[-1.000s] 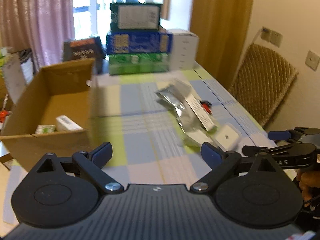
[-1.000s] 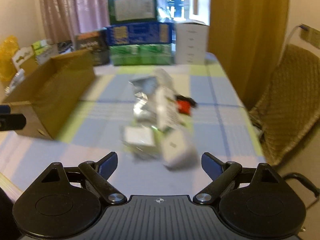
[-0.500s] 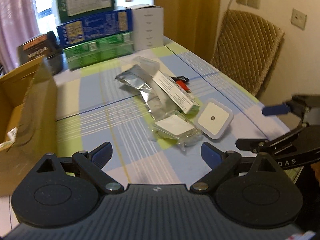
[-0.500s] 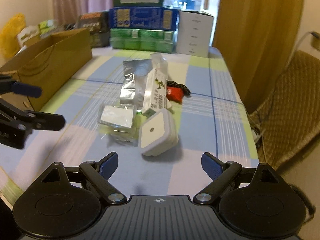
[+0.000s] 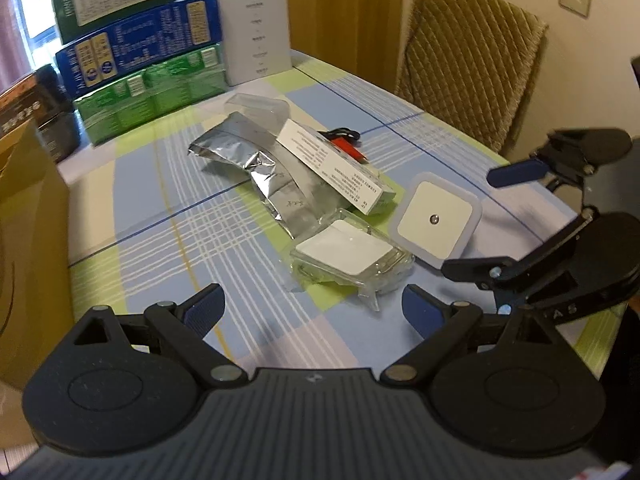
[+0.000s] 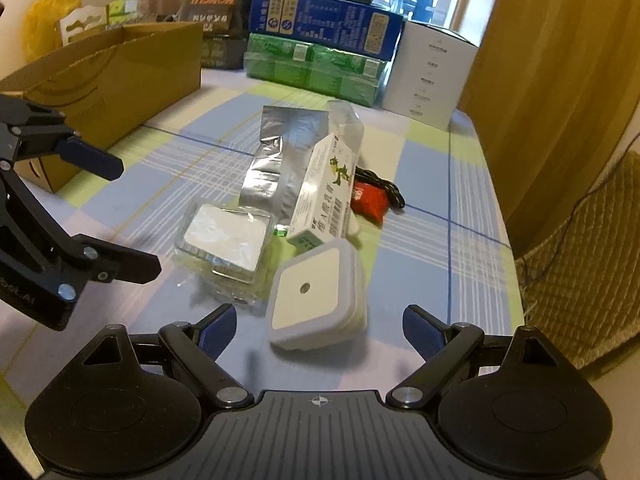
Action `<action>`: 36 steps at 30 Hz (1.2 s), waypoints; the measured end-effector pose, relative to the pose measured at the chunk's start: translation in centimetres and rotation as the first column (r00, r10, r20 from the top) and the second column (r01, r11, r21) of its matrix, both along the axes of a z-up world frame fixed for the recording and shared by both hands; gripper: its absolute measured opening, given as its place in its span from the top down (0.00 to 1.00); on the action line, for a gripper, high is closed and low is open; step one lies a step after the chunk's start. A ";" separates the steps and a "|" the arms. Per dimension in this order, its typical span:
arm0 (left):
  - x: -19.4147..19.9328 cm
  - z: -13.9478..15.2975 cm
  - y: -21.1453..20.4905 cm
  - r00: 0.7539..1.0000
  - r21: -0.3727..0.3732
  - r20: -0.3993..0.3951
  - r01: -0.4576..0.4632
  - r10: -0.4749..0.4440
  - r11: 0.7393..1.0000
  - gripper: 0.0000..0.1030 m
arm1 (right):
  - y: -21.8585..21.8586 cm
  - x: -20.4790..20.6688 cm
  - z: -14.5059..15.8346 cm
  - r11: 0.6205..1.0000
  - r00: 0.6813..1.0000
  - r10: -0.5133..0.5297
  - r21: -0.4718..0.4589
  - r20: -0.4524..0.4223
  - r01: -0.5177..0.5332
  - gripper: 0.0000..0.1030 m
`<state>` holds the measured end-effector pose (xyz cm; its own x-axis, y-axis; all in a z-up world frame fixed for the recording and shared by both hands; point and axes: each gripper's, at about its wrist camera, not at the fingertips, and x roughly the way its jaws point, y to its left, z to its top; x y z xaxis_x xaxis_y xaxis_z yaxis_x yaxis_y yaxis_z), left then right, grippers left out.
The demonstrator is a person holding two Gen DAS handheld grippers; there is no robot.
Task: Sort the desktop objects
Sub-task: 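Grasp the white square night-light with the right tool while the left tool grasps the clear plastic tray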
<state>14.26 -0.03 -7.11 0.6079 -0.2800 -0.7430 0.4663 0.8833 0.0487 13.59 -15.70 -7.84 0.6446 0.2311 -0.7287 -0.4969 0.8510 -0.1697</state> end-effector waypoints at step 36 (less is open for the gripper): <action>5.5 -3.7 -4.2 0.959 0.014 -0.019 0.283 -0.282 0.959 0.13 | -2.4 1.8 -1.0 0.987 0.987 -0.154 0.041 -0.033 0.156 0.40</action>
